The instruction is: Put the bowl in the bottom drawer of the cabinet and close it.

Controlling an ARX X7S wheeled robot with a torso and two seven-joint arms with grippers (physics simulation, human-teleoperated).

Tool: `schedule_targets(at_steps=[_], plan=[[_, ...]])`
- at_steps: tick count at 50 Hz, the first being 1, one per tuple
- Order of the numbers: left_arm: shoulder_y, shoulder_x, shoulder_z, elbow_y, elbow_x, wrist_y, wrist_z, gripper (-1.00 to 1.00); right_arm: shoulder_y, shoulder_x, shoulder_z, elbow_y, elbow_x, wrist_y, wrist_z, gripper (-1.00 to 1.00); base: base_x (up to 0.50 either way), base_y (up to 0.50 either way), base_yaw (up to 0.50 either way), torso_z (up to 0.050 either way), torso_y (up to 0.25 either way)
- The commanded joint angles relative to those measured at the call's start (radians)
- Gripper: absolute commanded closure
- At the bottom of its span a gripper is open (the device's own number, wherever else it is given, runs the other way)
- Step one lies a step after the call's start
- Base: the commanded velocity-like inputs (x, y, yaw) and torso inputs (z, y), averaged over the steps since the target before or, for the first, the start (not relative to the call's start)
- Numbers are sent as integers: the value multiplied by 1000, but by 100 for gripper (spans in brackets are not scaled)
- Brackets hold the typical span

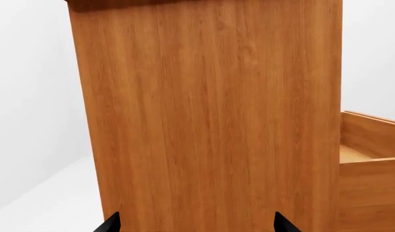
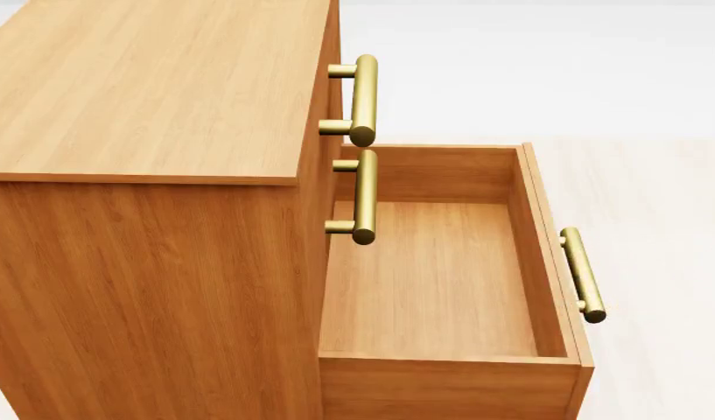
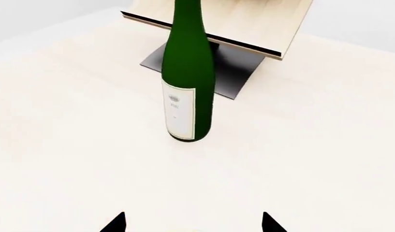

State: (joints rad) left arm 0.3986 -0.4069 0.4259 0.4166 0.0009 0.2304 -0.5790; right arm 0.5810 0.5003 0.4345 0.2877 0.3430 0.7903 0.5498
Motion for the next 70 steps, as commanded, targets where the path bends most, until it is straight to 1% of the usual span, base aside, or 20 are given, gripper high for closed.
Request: schedule_targets(at_steps=[1, 7, 27, 45, 58, 70], plan=[[-2, -2, 2, 1, -2, -3, -3, -100, 16, 1, 19, 34, 12, 38, 13, -100, 0, 0, 0, 0, 0], [3, -5, 3, 17, 0, -13, -7, -100, 24, -7, 59, 60, 15, 40, 48, -100, 0, 0, 0, 0, 0], [1, -7, 9, 15, 2, -13, -13, -100, 30, -8, 64, 115, 1, 42, 76, -100, 0, 0, 0, 0, 0], [-4, -12, 11, 3, -3, -4, -16, -100, 46, -13, 110, 195, 9, 53, 108, -100, 0, 0, 0, 0, 0], [-5, -12, 15, 8, -1, -9, -21, -100, 67, -8, 99, 298, -11, 8, 106, -100, 0, 0, 0, 0, 0], [-4, -16, 17, 12, -3, -11, -25, -100, 73, -5, 114, 340, 2, 14, 94, -100, 0, 0, 0, 0, 0]])
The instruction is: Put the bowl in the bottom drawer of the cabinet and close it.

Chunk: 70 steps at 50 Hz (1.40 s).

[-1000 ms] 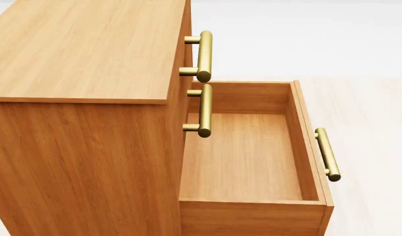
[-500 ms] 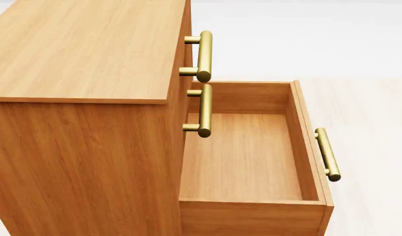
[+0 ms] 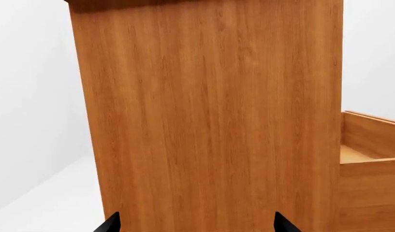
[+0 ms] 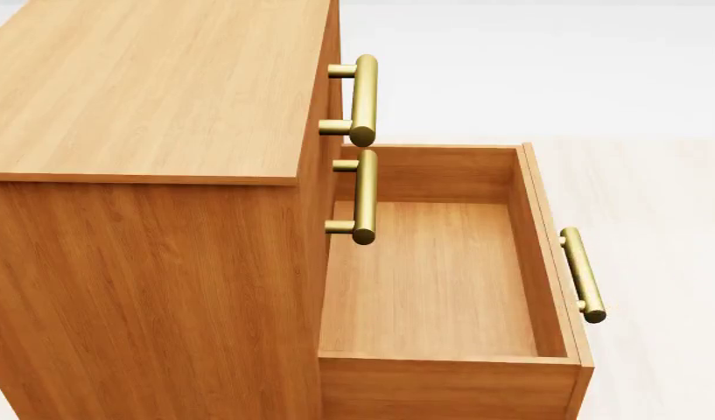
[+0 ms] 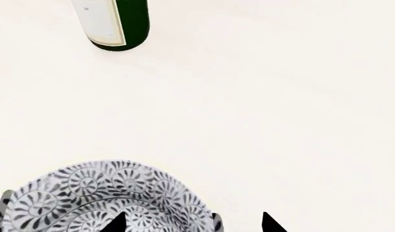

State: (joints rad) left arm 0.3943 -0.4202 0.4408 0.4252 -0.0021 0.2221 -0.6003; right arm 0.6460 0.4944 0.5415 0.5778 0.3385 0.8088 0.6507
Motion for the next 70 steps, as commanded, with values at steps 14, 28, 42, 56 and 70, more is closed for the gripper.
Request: schedule_targets(at_steps=[14, 28, 42, 56, 70], plan=[[-4, -4, 5, 1, -1, -2, -7, -100, 32, 5, 17, 143, 16, -17, -31, -100, 0, 0, 0, -1, 0], [-1, -8, 7, 10, 0, -6, -12, -100, 31, -3, 21, 123, 61, 62, -79, 100, 0, 0, 0, -2, 0], [-2, -10, 9, 9, -2, -5, -16, -100, -2, -19, -8, 45, 40, 12, -82, 100, 1, 0, 0, -1, 0], [-3, -13, 12, 7, -4, -2, -19, -100, -73, -33, -20, -252, 79, 61, -103, 100, 1, 0, 0, -1, 0], [-5, -15, 15, 10, -2, -7, -23, -100, -88, -27, -40, -459, 117, 113, -117, 100, 0, 0, 0, 0, 0]])
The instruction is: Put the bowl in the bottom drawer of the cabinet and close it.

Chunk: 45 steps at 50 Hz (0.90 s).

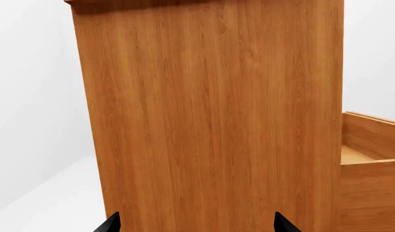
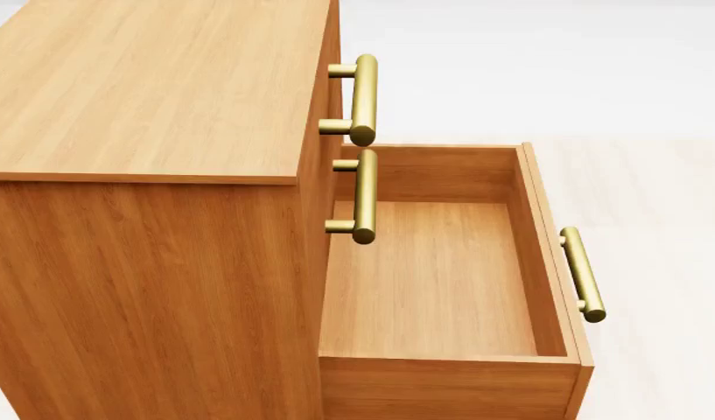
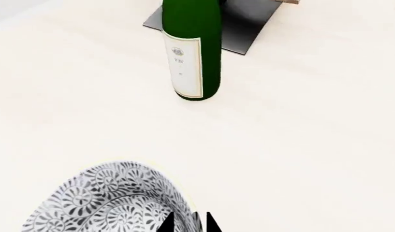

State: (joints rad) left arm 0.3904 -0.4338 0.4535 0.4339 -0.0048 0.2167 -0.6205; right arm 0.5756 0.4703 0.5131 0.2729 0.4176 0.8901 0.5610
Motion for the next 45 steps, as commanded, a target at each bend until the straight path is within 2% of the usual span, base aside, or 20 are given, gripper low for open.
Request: schedule_targets(at_steps=[1, 11, 25, 45], plan=[[-2, -1, 3, -1, 1, 0, -3, -100, -17, -1, -14, -171, 42, 38, -30, 100, 0, 0, 0, 0, 0], [-3, -3, 4, -2, -2, 1, -5, -100, 14, 10, -49, -231, 47, 26, -45, 100, 0, 0, 0, 0, 0], [-5, -6, 7, -5, -5, 8, -7, -100, 176, 55, -166, -255, 42, 57, -71, 100, 0, 0, 0, 0, 0], [-4, -9, 10, -9, -8, 19, -13, -100, 384, 66, -343, -106, -21, -2, -122, 100, 0, 0, 0, 0, 0]])
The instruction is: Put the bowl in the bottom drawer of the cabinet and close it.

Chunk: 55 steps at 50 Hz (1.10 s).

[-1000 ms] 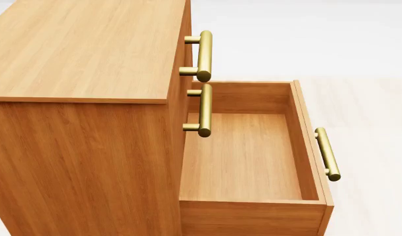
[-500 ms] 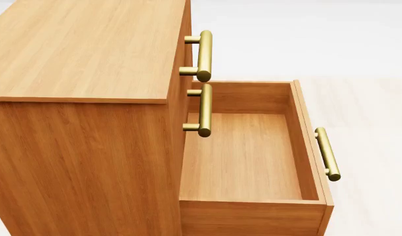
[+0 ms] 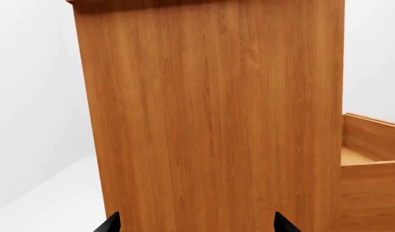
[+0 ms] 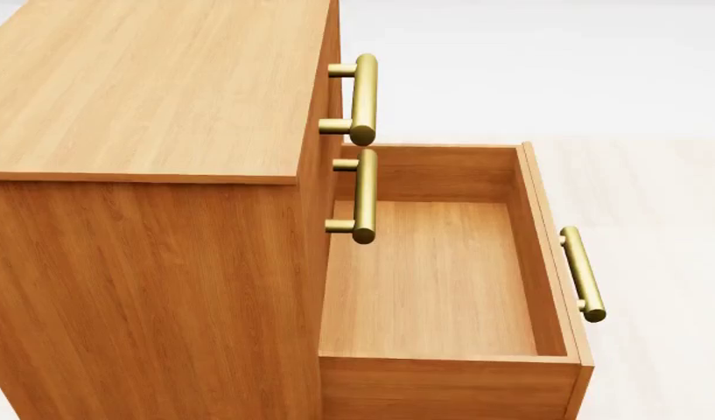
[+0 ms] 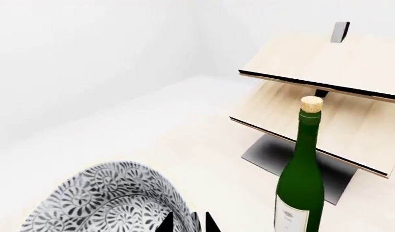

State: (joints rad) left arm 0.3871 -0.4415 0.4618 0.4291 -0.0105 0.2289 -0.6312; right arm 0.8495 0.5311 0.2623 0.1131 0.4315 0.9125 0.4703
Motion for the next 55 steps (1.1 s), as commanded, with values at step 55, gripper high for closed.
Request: schedule_targets(at_steps=[55], plan=[[-10, -9, 10, -18, -12, 21, -13, -100, 728, -312, -450, 1194, -264, -513, -237, 100, 0, 0, 0, 0, 0]])
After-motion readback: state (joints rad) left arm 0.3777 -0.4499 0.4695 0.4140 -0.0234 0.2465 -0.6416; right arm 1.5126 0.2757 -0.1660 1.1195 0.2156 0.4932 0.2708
